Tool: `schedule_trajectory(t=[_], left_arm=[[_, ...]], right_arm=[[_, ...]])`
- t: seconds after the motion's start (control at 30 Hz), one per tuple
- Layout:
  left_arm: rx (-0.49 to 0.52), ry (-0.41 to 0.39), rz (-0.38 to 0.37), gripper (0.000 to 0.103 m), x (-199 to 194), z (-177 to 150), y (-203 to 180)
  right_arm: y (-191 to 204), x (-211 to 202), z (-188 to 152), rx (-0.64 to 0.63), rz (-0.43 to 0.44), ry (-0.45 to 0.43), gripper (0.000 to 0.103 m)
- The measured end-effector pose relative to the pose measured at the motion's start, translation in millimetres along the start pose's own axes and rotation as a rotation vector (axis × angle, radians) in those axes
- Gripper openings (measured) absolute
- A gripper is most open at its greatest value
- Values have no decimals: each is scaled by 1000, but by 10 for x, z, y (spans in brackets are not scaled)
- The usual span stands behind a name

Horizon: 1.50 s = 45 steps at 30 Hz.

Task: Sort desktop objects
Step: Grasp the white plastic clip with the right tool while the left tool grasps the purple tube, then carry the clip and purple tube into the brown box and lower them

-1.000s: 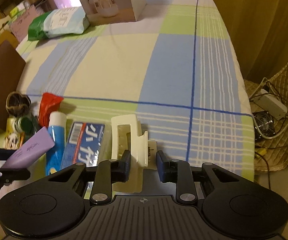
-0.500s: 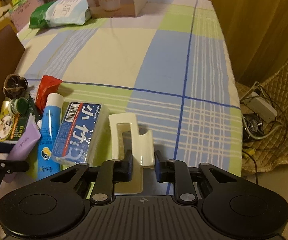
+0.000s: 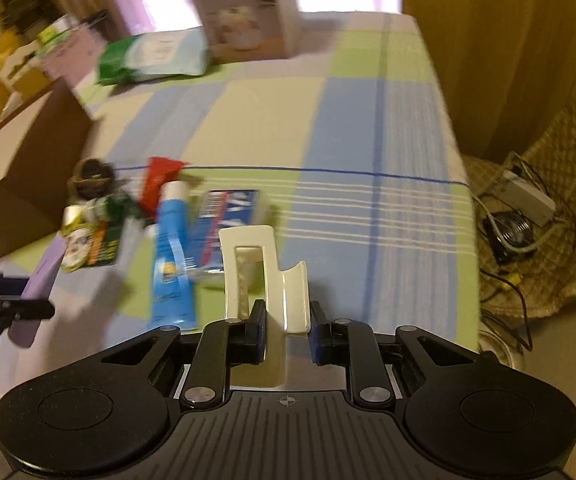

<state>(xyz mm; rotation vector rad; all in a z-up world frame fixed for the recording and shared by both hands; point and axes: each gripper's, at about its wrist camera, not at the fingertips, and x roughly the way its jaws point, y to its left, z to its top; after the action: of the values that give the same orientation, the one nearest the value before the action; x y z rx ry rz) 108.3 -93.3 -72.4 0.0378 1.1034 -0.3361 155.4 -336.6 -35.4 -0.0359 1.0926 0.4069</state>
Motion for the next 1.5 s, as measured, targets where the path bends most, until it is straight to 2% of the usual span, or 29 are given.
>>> schedule_trajectory(t=[0.27, 0.63, 0.73, 0.9, 1.1, 1.3, 1.5], left_arm=[[-55, -92, 47, 28, -622, -214, 365], [-169, -169, 174, 28, -1470, -609, 1297], [-187, -183, 205, 28, -1660, -660, 1564], [-181, -214, 259, 28, -1928, -633, 2022], [-122, -221, 303, 28, -2026, -411, 2503], [-63, -186, 299, 28, -1834, -84, 2922], [-55, -134, 285, 28, -1489, 182, 3264]], right_arm=[[732, -62, 81, -117, 134, 7, 23], [1868, 137, 281, -240, 351, 41, 23], [2164, 198, 388, -276, 383, 36, 23], [2628, 257, 664, -349, 403, -4, 23], [3060, 413, 1140, -418, 398, -63, 23], [3359, 766, 1609, -463, 341, -64, 23], [3521, 1171, 1941, -501, 273, -19, 23]])
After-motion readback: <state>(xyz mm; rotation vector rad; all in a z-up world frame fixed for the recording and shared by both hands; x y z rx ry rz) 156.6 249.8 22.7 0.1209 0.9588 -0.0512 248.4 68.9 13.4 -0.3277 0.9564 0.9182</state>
